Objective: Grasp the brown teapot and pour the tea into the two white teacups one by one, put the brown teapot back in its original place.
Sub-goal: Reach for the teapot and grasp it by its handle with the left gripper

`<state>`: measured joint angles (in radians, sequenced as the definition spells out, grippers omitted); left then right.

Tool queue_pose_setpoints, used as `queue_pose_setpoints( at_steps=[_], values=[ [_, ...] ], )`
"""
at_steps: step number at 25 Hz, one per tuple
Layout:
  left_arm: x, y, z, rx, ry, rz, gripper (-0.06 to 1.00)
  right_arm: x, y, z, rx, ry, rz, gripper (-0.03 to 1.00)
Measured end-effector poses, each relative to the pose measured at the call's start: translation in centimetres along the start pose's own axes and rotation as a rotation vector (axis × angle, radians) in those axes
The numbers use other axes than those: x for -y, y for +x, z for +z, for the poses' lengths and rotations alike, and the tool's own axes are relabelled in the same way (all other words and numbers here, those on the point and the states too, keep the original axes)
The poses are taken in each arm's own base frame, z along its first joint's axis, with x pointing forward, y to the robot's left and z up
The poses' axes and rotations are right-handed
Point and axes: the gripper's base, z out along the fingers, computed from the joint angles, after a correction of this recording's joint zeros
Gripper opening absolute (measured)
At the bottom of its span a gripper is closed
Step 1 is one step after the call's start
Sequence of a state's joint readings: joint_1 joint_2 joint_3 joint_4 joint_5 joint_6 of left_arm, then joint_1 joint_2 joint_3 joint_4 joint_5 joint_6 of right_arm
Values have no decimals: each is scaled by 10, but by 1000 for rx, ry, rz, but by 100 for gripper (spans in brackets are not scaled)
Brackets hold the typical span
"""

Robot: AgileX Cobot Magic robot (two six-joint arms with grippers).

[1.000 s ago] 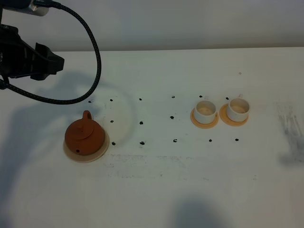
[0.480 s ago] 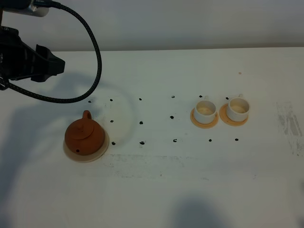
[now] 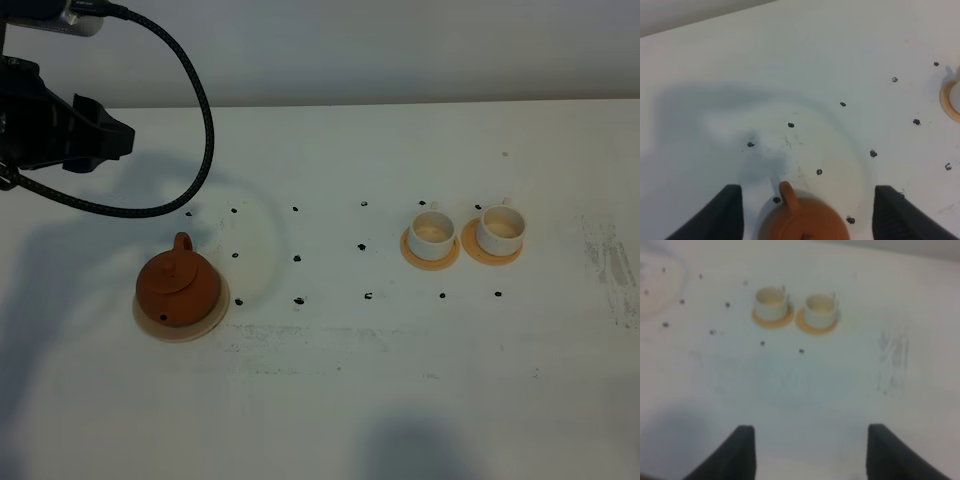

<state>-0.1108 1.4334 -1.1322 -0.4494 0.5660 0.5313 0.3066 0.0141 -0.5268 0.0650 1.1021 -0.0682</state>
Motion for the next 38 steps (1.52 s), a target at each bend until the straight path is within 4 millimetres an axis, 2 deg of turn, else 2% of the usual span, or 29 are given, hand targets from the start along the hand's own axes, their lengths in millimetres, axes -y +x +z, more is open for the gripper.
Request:
queue_pose_setpoints(
  at_steps=[10, 14, 18, 24, 38],
  values=[
    [0, 1, 3, -11, 4, -2, 51, 4, 4, -2, 5, 45, 45, 46],
    [-4, 6, 18, -65, 17, -14, 51, 4, 4, -2, 6, 53, 50, 46],
    [-6, 10, 31, -101, 24, -25, 51, 2, 3, -1, 7, 142, 104, 46],
    [-7, 8, 32, -83, 13, -25, 51, 0, 3, 0, 8, 292, 190, 46],
    [-7, 6, 32, -57, 14, -22, 51, 1, 3, -1, 7, 317, 193, 46]
  ],
)
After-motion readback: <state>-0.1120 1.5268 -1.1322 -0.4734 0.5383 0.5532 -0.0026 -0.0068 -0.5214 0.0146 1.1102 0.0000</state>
